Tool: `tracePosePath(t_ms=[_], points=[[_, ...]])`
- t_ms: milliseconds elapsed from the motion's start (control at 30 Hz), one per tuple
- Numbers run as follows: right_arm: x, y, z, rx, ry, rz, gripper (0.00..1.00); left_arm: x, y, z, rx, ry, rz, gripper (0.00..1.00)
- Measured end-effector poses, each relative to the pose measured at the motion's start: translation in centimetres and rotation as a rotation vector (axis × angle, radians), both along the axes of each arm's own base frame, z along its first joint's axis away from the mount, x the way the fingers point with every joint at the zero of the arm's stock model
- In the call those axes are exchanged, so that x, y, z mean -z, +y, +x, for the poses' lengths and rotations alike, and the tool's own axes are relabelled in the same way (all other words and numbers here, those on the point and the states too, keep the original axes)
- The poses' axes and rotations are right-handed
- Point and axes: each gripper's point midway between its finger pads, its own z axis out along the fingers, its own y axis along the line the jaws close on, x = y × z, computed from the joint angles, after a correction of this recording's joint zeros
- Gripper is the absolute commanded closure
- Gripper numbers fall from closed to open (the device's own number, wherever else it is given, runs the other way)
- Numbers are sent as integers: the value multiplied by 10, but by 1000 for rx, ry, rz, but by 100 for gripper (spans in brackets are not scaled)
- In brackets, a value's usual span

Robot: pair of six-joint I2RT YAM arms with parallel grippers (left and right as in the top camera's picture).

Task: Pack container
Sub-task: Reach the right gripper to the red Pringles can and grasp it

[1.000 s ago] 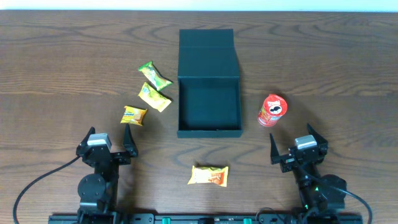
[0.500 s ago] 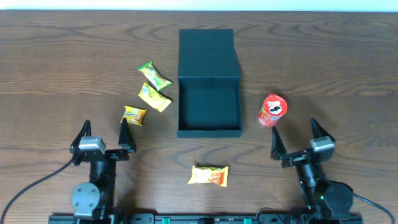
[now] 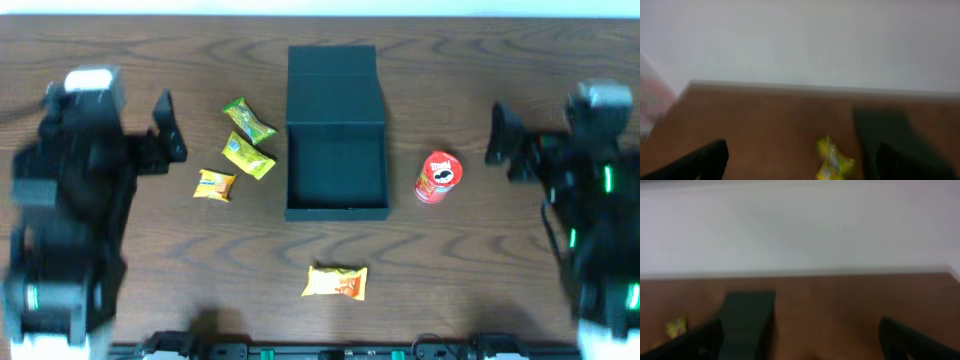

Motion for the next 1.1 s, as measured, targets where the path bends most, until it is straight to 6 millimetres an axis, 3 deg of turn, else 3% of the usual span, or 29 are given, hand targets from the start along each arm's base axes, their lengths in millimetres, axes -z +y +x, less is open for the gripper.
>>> tracePosePath(t_ms=[100, 233, 333, 433, 667, 767, 1100], points=[[28, 0, 29, 2, 238, -4, 1, 36, -4, 31, 12, 241, 20, 4], [75, 13, 47, -62, 456, 39, 1, 82, -16, 55, 63, 419, -4, 5], [120, 34, 39, -187, 649, 85, 1, 131, -26, 60, 96, 600, -42, 4], [145, 47, 35, -226, 767, 161, 1, 168, -35, 60, 116, 739, -90, 4], [205, 28, 35, 58, 957, 214, 1, 232, -44, 72, 128, 926, -126, 5], [220, 29, 31, 117, 975, 185, 1, 240, -45, 78, 131, 929, -130, 5], [287, 24, 9, 221, 1033, 134, 1, 239, -46, 83, 138, 908, -129, 4]])
